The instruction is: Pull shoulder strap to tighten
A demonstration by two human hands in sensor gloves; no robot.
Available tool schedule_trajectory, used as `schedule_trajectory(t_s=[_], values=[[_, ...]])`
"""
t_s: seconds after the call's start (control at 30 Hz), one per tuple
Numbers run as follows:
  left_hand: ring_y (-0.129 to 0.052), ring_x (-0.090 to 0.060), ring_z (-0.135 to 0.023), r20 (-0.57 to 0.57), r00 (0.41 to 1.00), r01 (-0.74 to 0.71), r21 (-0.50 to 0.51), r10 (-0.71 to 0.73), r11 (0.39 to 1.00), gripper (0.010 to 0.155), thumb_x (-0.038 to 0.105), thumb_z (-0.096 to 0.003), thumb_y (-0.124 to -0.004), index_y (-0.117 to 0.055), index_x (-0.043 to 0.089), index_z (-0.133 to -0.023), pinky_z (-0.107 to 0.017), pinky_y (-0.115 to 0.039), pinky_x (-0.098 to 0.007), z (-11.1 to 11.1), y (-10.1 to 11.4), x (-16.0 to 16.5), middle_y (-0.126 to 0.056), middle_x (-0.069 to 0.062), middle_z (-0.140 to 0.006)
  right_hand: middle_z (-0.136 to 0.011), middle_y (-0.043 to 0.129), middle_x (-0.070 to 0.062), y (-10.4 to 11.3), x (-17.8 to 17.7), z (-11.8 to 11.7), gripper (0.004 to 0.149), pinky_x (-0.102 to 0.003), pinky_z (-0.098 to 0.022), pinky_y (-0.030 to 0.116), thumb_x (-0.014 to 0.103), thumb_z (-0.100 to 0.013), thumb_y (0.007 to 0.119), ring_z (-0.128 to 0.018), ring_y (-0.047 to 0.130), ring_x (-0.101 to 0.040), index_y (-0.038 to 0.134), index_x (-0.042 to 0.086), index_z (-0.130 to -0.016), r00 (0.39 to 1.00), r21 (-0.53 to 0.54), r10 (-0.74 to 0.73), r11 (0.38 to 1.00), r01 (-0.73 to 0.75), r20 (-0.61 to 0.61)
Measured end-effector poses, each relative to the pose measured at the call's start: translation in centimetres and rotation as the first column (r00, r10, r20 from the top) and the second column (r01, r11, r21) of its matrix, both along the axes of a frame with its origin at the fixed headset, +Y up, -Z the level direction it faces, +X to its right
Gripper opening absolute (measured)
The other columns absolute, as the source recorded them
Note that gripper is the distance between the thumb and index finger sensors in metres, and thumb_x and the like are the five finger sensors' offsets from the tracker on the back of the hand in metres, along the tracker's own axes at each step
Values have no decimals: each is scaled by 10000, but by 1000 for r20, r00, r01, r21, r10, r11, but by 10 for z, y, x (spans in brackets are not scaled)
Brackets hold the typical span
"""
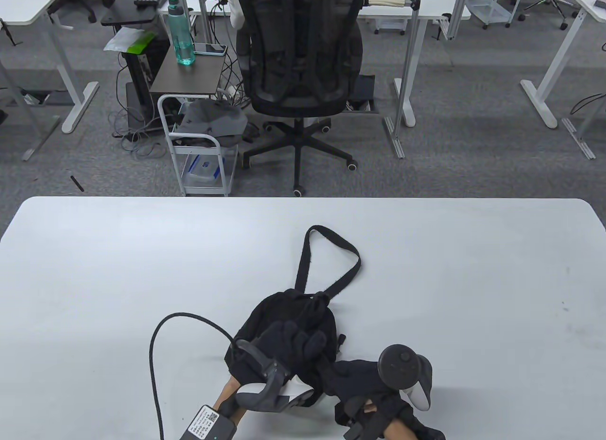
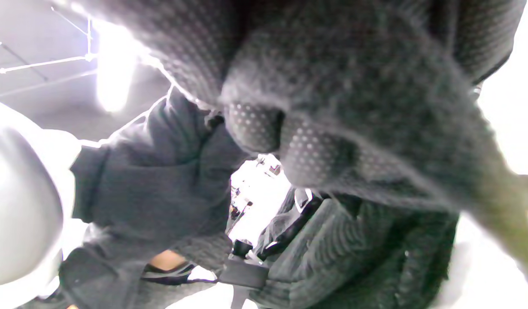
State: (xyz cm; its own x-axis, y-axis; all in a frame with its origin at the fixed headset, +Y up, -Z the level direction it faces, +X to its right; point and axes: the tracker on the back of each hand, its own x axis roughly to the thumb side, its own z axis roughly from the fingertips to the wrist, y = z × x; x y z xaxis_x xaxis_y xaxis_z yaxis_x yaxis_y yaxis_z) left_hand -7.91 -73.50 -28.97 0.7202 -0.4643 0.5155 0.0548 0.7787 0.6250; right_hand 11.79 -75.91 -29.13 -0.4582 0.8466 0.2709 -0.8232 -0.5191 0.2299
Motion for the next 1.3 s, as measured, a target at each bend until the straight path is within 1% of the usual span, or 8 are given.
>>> schedule_trajectory(t_s=[0.17,0.33,0.57,0.67,0.87,1.03,1.2,1.3], values=[[-980,-110,-667,37,999,20,38,-22,999,636,439,-323,-578,-574,361,-954,-520,-828,-339,11,3,6,-939,161,-574,-614,1048,-176,-4,2,-1,459,-575,-475,771,414,-421,849,-498,1033,-380,967,50,-675,999,-8,1,1000,-1,34],[-978,-119,-668,124,992,11,57,-18,998,636,441,-319,-592,-578,357,-950,-521,-825,-343,27,3,21,-942,151,-575,-568,1069,-153,-3,0,-1,431,-559,-466,788,417,-430,826,-460,1051,-358,986,70,-631,999,-11,-41,999,41,12],[-973,-112,-673,109,994,18,22,-21,1000,647,433,-309,-550,-558,383,-953,-528,-820,-346,16,-5,17,-932,164,-574,-474,1098,-145,0,-1,0,378,-545,-431,819,351,-427,840,-377,1072,-340,1017,45,-564,1000,6,-6,1000,6,20],[-970,-97,-677,51,998,41,10,-42,999,648,444,-308,-539,-535,408,-955,-531,-821,-337,6,-7,10,-925,179,-576,-455,1104,-144,-1,-2,-1,374,-542,-421,825,344,-425,846,-358,1076,-337,1024,40,-550,1000,-6,2,1000,-2,0],[-976,-102,-661,61,997,35,32,-37,999,646,435,-313,-556,-549,382,-957,-525,-823,-341,10,-1,10,-930,171,-563,-466,1104,-140,-2,0,-2,372,-536,-423,824,352,-422,851,-362,1075,-334,1025,52,-558,1000,-28,-5,1000,5,-16],[-987,-115,-651,101,994,28,38,-31,999,638,433,-323,-581,-576,344,-955,-517,-830,-345,17,-1,10,-946,154,-558,-585,1056,-190,-7,4,-5,454,-577,-469,768,404,-422,854,-469,1035,-388,977,33,-656,998,-95,-53,994,56,34],[-990,-109,-651,143,988,39,72,-50,997,640,437,-319,-581,-574,337,-951,-516,-835,-337,28,-3,19,-947,159,-560,-513,1085,-167,-5,-1,-1,418,-560,-448,795,385,-424,835,-408,1059,-361,1005,42,-592,999,-52,-28,998,29,16],[-984,-113,-653,141,990,16,23,-19,1000,642,431,-315,-562,-570,347,-952,-519,-829,-343,22,-7,17,-941,161,-559,-466,1096,-156,-3,-2,-1,391,-548,-432,811,356,-427,839,-367,1067,-345,1015,33,-560,1000,-44,-17,999,17,17]])
